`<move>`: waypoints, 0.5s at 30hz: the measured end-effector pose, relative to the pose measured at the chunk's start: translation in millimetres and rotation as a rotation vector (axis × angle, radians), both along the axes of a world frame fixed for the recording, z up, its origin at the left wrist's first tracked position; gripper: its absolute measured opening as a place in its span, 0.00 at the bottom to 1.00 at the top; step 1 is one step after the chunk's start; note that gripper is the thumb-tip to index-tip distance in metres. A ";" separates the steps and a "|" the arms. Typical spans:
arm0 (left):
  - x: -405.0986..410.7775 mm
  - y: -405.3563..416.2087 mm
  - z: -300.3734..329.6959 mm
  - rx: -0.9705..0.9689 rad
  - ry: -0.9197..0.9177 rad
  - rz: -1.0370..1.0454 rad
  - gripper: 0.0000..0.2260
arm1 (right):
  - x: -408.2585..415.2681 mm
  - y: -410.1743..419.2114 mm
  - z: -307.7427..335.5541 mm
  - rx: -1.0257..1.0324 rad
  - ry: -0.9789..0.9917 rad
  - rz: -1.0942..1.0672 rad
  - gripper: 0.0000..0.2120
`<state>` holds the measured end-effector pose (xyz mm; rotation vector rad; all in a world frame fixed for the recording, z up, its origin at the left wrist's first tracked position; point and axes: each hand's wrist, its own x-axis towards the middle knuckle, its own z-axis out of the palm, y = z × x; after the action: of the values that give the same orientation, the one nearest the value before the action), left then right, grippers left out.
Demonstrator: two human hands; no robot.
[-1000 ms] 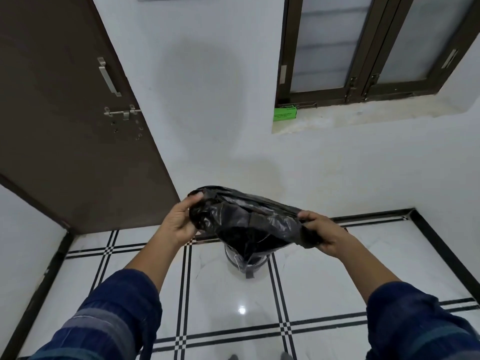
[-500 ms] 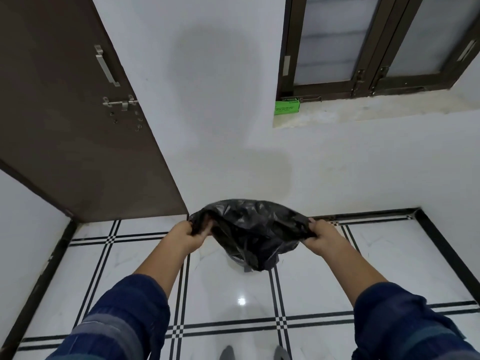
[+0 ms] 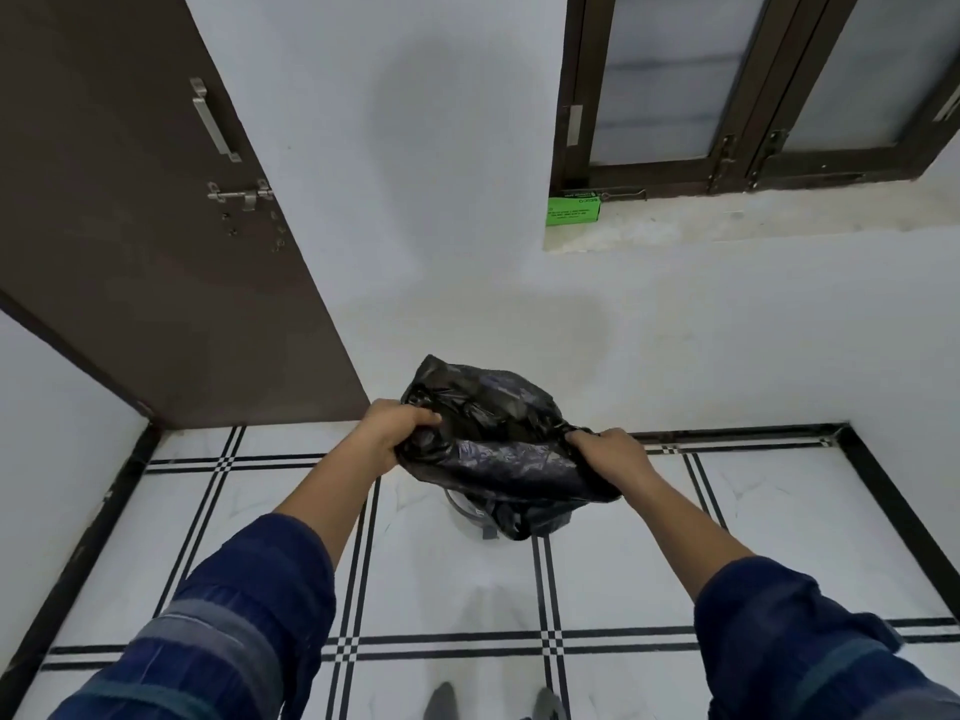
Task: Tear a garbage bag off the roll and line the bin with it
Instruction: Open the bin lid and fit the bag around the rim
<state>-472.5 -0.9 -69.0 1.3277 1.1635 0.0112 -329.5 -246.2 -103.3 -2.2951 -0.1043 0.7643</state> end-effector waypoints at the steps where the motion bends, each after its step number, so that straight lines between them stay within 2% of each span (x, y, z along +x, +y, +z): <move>1: 2.5 -1.3 -1.9 0.003 0.016 0.081 0.14 | 0.4 1.7 0.3 0.005 -0.027 0.010 0.19; 3: -0.2 -8.9 -5.3 -0.088 0.094 0.162 0.11 | -0.2 3.6 -3.4 -0.010 -0.075 0.062 0.20; 5: -2.9 -19.9 -14.3 -0.290 0.104 0.183 0.09 | -2.3 3.9 -7.9 0.028 -0.047 0.102 0.20; 8: -1.6 -37.0 -30.5 -0.521 -0.050 0.317 0.05 | -8.5 6.0 -17.1 0.161 0.013 0.115 0.09; 10: 0.9 -40.0 -40.2 -0.508 -0.176 0.424 0.08 | -12.5 6.8 -21.4 0.187 0.000 0.104 0.14; 12: -2.9 -37.4 -47.2 -0.463 -0.226 0.422 0.08 | -12.9 8.4 -25.0 0.173 -0.031 0.071 0.17; 14: -12.6 -29.8 -59.7 -0.299 -0.141 0.349 0.11 | -15.3 9.7 -32.8 0.138 -0.129 0.122 0.19; 15: -21.2 -25.7 -66.6 -0.134 -0.044 0.305 0.15 | -19.6 10.7 -36.0 0.121 -0.197 0.181 0.21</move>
<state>-493.7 -26.6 -135.6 1.0185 1.2972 0.1799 -349.1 -235.5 -139.3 -2.2610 -0.4422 0.6012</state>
